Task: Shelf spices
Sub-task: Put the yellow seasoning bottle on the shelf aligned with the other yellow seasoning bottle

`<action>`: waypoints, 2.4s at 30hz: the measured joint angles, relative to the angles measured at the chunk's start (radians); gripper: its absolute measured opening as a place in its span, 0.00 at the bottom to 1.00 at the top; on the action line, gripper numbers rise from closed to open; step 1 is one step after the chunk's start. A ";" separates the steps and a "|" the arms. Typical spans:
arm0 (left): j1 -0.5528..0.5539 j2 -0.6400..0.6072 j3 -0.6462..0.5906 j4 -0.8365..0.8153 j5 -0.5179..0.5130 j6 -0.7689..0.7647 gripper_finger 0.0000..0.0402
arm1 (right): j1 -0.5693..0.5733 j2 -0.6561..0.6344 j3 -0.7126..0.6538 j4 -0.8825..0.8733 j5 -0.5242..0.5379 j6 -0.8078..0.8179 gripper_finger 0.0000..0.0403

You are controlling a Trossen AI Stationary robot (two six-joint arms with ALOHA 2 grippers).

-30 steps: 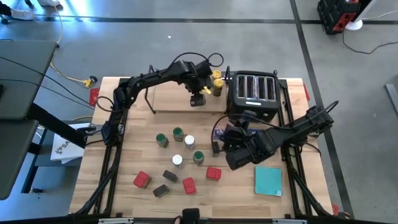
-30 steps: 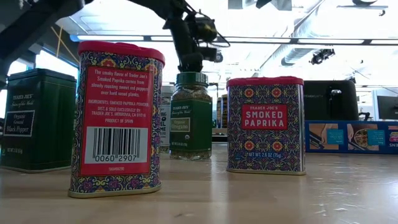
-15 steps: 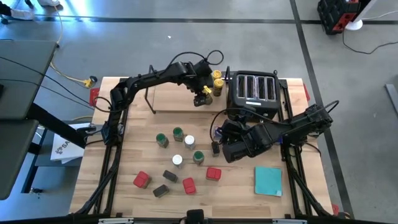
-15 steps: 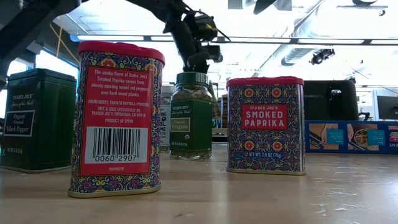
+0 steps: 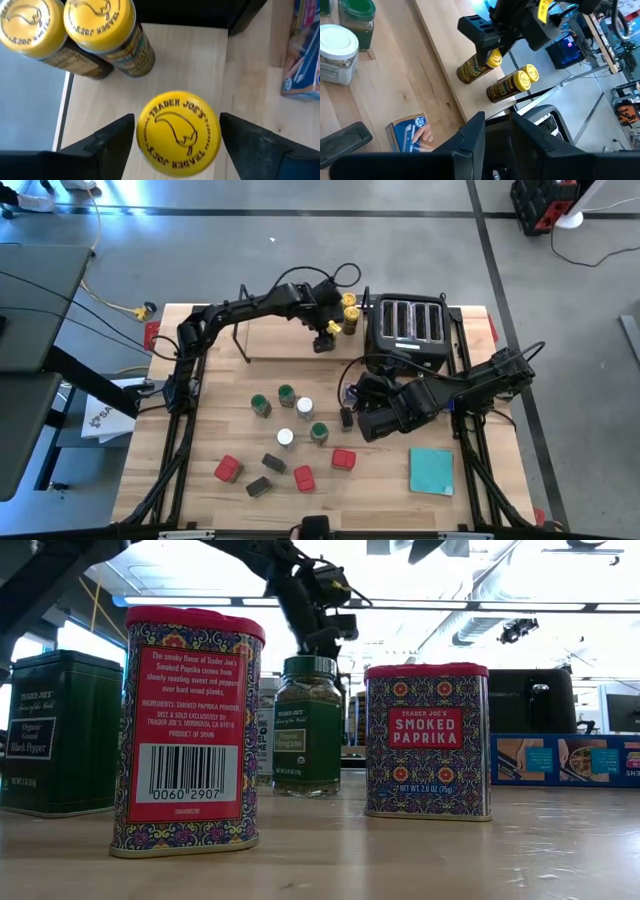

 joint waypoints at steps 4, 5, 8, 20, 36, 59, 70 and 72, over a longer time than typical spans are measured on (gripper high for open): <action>0.000 -0.013 0.023 -0.013 -0.004 0.000 0.74 | -0.006 0.000 0.000 0.001 -0.001 -0.042 0.21; 0.000 -0.020 0.036 -0.033 -0.004 0.001 0.74 | -0.012 0.000 0.000 0.003 0.004 -0.052 0.21; -0.004 -0.051 0.082 -0.099 -0.004 -0.006 0.74 | -0.046 0.000 0.000 0.038 -0.032 -0.135 0.21; 0.035 -0.414 -0.011 -0.306 0.082 -0.051 0.74 | -0.393 -0.050 -0.158 0.459 -0.590 -0.766 0.21; 0.064 -1.153 -0.659 -0.157 -0.030 -0.318 0.74 | -0.687 -0.011 -0.214 1.071 -1.042 -0.745 0.21; 0.064 -1.506 -0.840 -0.227 -0.041 -0.395 0.74 | -0.804 0.117 -0.214 0.969 -1.039 -0.793 0.79; 0.064 -1.532 -0.894 -0.224 -0.054 -0.418 0.74 | -0.841 0.164 -0.214 0.943 -1.094 -0.784 0.79; 0.064 -1.531 -0.907 -0.224 -0.054 -0.418 0.74 | -0.835 0.163 -0.214 0.948 -1.095 -0.779 0.77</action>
